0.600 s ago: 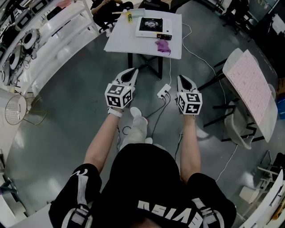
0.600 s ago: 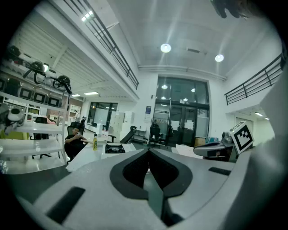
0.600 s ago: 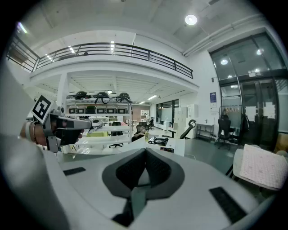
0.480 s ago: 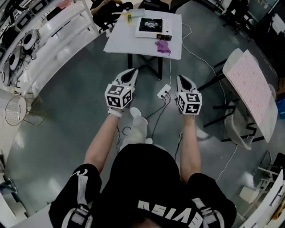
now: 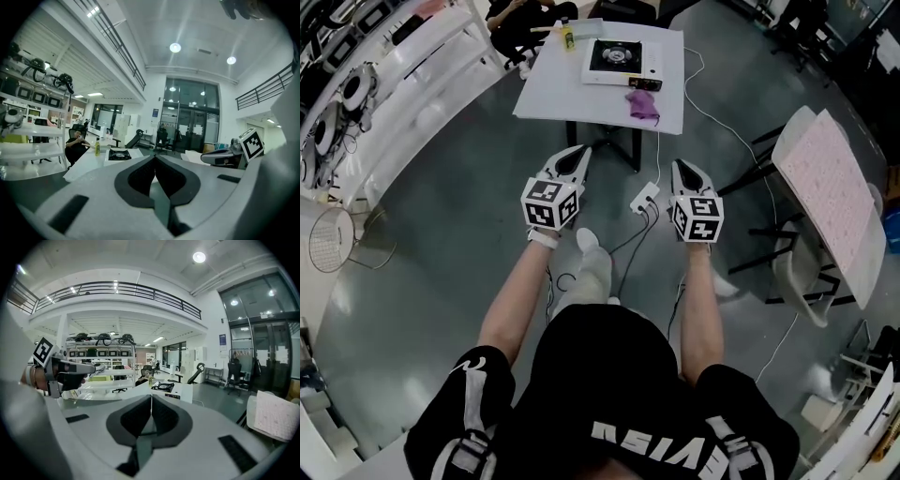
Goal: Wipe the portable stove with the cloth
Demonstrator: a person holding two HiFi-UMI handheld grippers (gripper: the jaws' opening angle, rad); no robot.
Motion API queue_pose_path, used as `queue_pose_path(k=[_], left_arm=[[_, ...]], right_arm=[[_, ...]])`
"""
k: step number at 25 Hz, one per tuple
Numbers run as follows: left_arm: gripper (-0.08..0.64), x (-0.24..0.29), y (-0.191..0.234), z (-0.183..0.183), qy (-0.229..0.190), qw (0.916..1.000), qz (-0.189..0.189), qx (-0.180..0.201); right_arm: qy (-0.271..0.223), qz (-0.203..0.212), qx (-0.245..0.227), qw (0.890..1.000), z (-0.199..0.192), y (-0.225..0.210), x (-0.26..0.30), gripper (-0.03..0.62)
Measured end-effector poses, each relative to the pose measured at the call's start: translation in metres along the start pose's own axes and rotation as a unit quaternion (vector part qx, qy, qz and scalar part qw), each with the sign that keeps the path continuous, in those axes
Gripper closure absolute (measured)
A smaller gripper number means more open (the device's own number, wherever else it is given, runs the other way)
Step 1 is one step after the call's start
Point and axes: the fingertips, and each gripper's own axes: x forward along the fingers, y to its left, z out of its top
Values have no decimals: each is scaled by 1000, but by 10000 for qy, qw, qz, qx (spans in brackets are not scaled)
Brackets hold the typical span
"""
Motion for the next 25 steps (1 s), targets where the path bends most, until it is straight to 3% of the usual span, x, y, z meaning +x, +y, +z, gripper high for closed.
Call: queue_pose_path(k=[16, 25], left_arm=[[554, 152, 125, 39, 120, 9997, -151, -114], [554, 210, 191, 54, 193, 9991, -374, -90]], right_arm=[[134, -10, 45, 9999, 55, -51, 190, 578], [211, -193, 113, 9995, 72, -63, 270, 578]])
